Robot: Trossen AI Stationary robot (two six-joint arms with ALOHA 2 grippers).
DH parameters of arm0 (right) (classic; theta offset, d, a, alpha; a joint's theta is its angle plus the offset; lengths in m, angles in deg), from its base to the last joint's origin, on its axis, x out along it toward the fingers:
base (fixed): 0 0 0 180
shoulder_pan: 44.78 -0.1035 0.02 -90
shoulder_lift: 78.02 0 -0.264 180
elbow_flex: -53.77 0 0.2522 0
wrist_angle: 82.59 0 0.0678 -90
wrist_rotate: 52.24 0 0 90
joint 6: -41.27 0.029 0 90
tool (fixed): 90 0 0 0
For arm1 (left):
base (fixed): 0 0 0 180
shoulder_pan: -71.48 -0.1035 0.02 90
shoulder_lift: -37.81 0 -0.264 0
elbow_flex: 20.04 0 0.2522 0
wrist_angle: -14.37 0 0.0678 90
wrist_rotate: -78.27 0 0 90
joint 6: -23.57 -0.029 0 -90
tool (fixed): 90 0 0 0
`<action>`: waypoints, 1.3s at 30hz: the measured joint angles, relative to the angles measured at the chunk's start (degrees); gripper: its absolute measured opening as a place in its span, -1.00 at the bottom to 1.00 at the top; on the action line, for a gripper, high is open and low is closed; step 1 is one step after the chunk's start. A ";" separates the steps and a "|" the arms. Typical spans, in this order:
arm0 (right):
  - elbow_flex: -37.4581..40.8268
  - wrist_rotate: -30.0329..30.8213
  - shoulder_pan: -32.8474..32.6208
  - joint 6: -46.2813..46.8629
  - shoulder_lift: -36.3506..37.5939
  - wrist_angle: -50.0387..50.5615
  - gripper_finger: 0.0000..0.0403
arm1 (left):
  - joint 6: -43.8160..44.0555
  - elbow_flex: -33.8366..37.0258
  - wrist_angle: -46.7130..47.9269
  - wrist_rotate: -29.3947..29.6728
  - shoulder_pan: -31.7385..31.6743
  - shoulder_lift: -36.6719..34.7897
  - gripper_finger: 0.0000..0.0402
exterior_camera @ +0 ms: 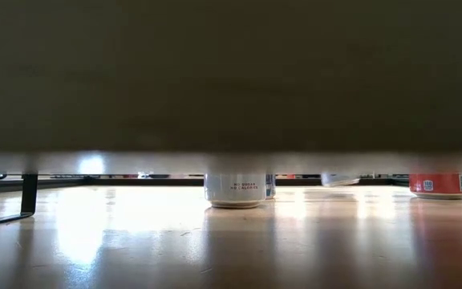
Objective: Place canned beverage on shelf
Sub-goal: Put the top white pink soda can on the shelf
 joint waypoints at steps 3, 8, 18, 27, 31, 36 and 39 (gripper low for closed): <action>-0.04 0.66 0.00 -1.27 0.00 -2.56 0.27 | 0.00 0.00 0.00 0.01 0.00 0.00 0.72; -0.05 1.14 0.02 -3.28 0.00 -5.67 0.27 | 0.00 0.00 0.00 0.00 -0.01 0.00 0.72; -0.08 0.96 -0.66 -5.40 -2.82 -6.18 0.27 | 0.00 0.00 0.00 0.01 -0.01 0.00 0.72; -0.20 2.90 -0.59 -1.24 -3.01 -5.43 0.34 | 0.00 0.00 -0.03 0.01 -0.02 -0.01 0.72; -0.20 3.07 -0.59 0.68 -2.97 -3.68 0.45 | 0.00 0.02 -0.04 0.01 0.00 0.00 0.72; -0.17 3.06 -0.59 4.07 -2.85 -2.42 0.56 | 0.00 0.01 -0.07 0.00 -0.01 0.00 0.72; -0.49 3.08 -0.59 9.43 -2.60 -1.01 0.63 | 0.00 0.02 -0.07 0.00 -0.01 0.00 0.72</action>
